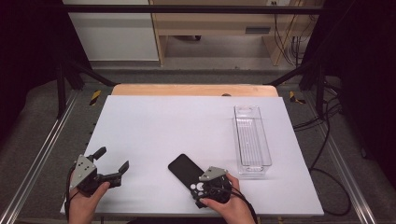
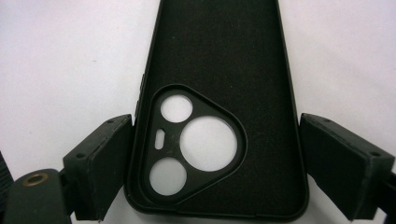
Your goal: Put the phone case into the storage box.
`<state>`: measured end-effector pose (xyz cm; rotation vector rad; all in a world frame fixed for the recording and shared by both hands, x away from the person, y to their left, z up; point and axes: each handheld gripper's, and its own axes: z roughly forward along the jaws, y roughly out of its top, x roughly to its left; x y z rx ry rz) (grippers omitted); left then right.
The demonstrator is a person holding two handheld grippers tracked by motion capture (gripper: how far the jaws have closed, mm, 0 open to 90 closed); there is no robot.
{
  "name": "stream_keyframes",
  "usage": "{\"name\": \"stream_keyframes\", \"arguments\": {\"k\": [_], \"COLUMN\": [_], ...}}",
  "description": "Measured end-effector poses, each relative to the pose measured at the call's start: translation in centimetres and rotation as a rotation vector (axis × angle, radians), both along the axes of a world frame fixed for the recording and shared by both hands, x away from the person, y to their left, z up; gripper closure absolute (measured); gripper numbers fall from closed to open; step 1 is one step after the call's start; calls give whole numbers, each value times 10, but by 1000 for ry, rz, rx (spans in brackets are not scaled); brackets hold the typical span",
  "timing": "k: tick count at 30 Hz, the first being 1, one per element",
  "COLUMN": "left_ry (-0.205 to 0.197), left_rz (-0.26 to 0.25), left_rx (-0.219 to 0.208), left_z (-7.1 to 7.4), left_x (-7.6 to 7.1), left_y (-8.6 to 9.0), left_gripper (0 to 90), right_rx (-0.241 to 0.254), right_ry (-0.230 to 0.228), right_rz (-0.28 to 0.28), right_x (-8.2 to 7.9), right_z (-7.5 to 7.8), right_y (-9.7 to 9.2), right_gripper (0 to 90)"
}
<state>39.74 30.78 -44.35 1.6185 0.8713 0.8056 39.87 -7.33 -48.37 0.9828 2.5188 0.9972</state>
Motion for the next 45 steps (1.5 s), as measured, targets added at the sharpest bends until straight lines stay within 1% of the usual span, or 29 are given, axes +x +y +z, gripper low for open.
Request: {"name": "stream_keyframes", "arguments": {"k": [2,5,11,14,17,19,21,23,24,25,26,27,31,33,34,35,36,37,39,40,42,44,45], "left_ry": [0,0,-2,-5,-15,-20,-26,-36,-42,-62,-68,-60,-79,-87,-88,-90,-96,-101,-115,-130,-154,-179,-189], "left_rz": [-1,0,-6,-10,-14,-19,-25,-43,-54,-68,-76,-95,-154,-180,-204,-214,-226,-238,-257,-270,-292,-302,-300], "left_rx": [1,-1,8,19,47,59,73,97,111,132,150,171,206,205,208,210,218,230,257,272,314,347,358], "left_z": [0,0,0,0,0,0,0,0,0,0,0,-1,-1,-1,-2,-2,-3,-3,-2,0,2,2,2], "left_x": [0,0,0,0,-1,-2,-4,-5,-6,-6,-7,-9,-13,-13,-14,-13,-12,-11,-8,-5,2,7,8], "left_y": [0,0,-3,-5,-7,-10,-15,-23,-28,-32,-36,-43,-62,-70,-78,-82,-87,-93,-104,-113,-128,-141,-145], "left_gripper": [32,31,33,32,33,33,33,37,36,36,37,36,37,37,37,37,38,38,41,43,53,72,82], "right_rx": [-5,5,16,5,4,13,26,41,44,41,39,41,54,41,37,29,35,37,24,22,18,12,10], "right_ry": [15,33,30,15,2,-2,6,18,10,4,3,2,12,12,11,12,16,26,41,40,48,57,65], "right_rz": [-10,-25,-25,-22,-30,-34,-39,-54,-55,-56,-56,-59,-66,-61,-55,-46,-44,-40,-35,-32,-28,-21,-16], "right_x": [1,1,-1,-1,-2,-1,2,5,7,9,11,12,21,25,26,30,32,35,41,43,49,52,54], "right_z": [2,4,11,14,17,20,23,27,28,30,32,34,45,55,59,68,72,77,88,92,105,114,118], "right_y": [0,0,0,0,-1,-2,-4,-7,-8,-10,-11,-12,-14,-12,-11,-11,-11,-11,-13,-13,-15,-15,-14], "right_gripper": [140,147,155,158,162,163,164,165,166,167,168,168,169,169,169,170,169,170,170,169,169,169,169]}}
